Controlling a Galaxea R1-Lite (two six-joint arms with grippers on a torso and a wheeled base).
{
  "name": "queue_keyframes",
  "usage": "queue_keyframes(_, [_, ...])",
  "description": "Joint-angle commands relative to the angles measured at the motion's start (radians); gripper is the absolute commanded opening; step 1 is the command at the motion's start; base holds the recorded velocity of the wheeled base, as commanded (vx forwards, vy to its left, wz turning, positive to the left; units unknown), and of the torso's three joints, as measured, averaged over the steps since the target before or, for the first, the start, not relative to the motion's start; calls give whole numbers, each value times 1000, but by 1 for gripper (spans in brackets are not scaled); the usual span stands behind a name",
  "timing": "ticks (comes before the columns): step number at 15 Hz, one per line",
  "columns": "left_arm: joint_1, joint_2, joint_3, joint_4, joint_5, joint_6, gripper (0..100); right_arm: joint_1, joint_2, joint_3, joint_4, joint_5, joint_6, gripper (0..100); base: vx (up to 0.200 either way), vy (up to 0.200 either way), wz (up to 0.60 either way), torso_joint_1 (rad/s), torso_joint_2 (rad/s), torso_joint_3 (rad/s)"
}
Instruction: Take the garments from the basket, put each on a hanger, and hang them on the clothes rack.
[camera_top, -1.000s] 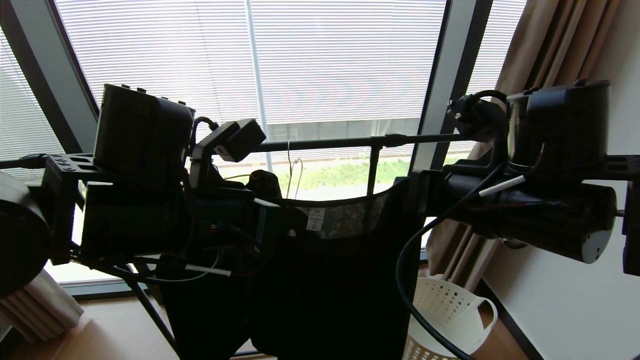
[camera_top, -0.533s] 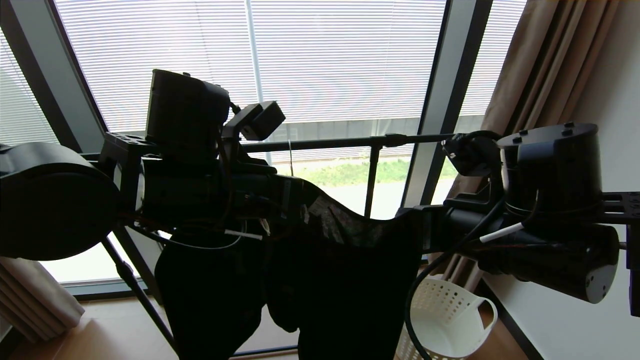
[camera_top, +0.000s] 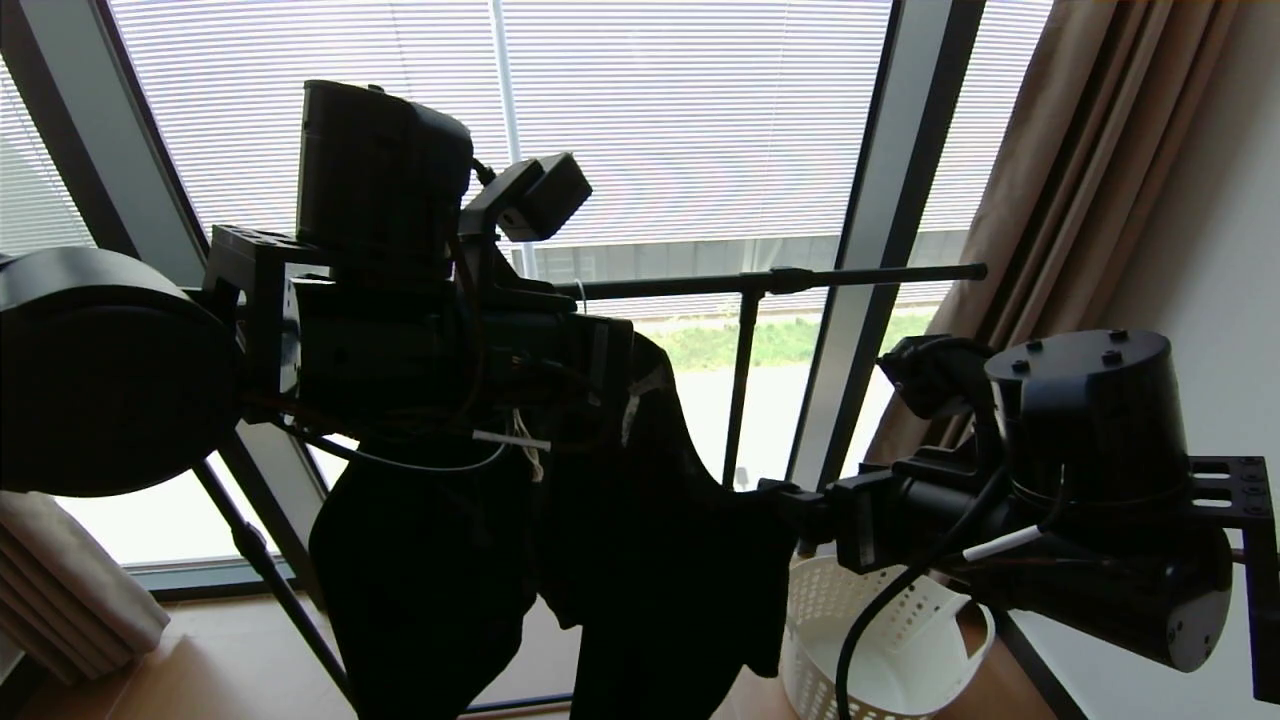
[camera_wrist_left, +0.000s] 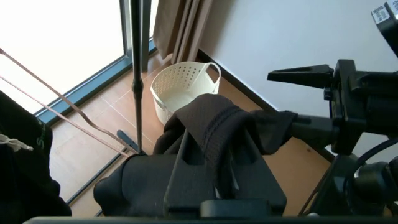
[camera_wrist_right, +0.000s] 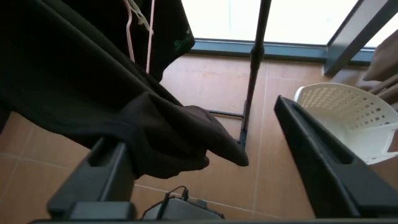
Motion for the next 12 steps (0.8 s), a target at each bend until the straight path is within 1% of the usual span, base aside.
queue_keyframes(1, [-7,-1,-16,18,10,-1,0,1,7,66,-68,36,-59,100,0,0,0,0,0,0])
queue_keyframes(2, [-7,-1,-33,38,24,-1,0,1,9,98,-128,85,-108,100,0,0,0,0,0,0])
queue_keyframes(4, [-10,-1,-49,49,44,-1,0,-8,15,142,-232,151,-205,100,0,0,0,0,0,0])
queue_keyframes(6, [-10,6,-63,54,65,-1,0,-21,42,164,-298,192,-254,100,0,0,0,0,0,0])
queue_keyframes(7, [-10,17,-68,61,82,-1,0,-36,46,181,-324,226,-288,100,0,0,0,0,0,0])
queue_keyframes(8, [-10,26,-79,68,107,-1,0,-50,46,211,-370,284,-331,100,0,0,0,0,0,0])
queue_keyframes(9, [-9,35,-77,68,121,-1,0,-62,44,231,-413,310,-351,100,0,0,0,0,0,0])
queue_keyframes(11, [-6,34,-75,68,127,-1,0,-62,35,261,-477,315,-358,100,0,0,0,0,0,0])
queue_keyframes(12, [-6,35,-79,68,127,-1,0,-62,32,257,-482,317,-365,100,0,0,0,0,0,0])
